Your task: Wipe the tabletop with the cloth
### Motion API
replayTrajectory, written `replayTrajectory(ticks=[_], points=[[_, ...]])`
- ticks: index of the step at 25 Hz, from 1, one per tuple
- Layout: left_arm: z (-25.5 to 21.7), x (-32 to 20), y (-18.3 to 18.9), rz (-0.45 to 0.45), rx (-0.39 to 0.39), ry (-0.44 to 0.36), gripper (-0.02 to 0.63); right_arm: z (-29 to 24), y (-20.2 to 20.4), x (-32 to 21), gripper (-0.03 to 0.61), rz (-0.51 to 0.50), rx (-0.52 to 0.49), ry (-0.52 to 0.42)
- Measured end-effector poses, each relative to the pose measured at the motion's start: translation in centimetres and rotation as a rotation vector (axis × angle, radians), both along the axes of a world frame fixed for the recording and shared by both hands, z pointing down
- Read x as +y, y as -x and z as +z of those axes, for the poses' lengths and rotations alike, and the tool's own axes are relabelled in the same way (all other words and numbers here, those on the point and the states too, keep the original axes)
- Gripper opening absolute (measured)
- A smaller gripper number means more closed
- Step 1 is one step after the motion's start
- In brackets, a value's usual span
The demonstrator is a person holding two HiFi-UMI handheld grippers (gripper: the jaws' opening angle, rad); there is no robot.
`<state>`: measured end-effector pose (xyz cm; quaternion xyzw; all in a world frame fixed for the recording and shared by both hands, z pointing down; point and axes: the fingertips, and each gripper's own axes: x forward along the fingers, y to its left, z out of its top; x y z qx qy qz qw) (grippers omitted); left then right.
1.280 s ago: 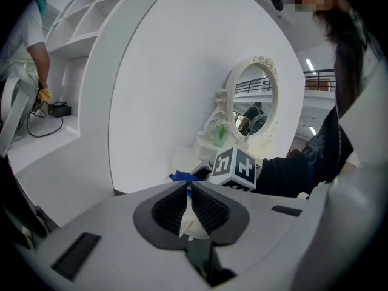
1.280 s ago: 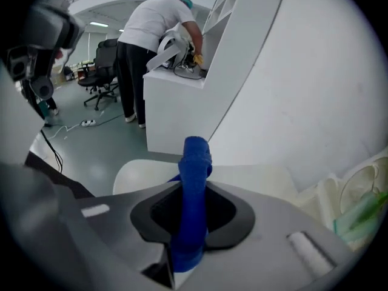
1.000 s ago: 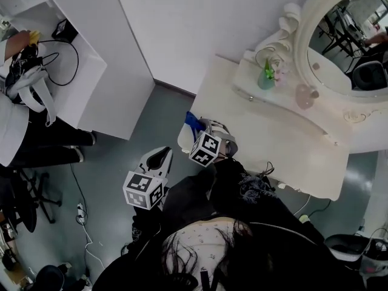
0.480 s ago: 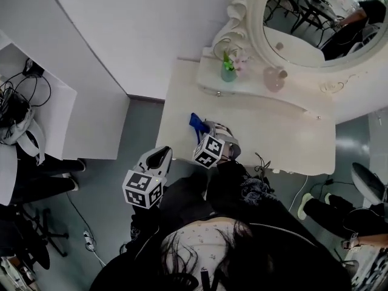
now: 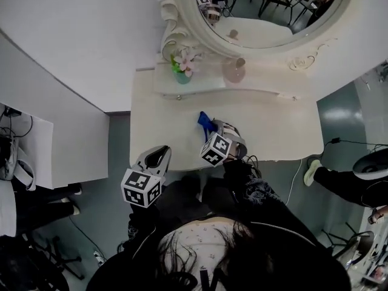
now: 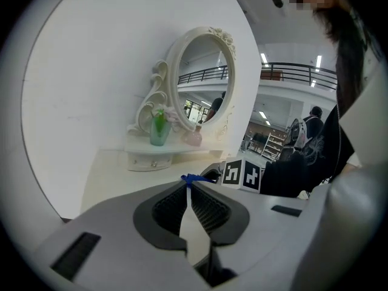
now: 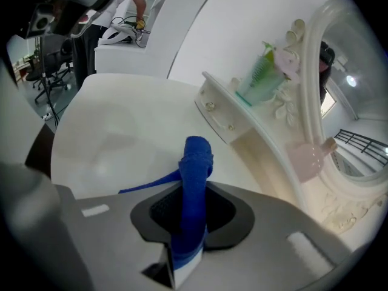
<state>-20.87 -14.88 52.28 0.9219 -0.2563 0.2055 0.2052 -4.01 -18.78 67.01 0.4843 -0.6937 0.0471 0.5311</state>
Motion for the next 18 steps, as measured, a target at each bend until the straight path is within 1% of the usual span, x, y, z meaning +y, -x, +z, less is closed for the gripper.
replayTrajectory(ticks=[9, 18], points=[[-0.4, 1.8, -10.6, 0.087, -0.008, 0.004, 0.002, 0.0, -11.6, 3.3, 0.073, 0.086, 0.001, 0.011], [-0.5, 5.5, -21.5, 0.172, -0.017, 0.003, 0.002, -0.3, -24.1, 7.5, 0.072, 0.166, 0.023, 0.003]])
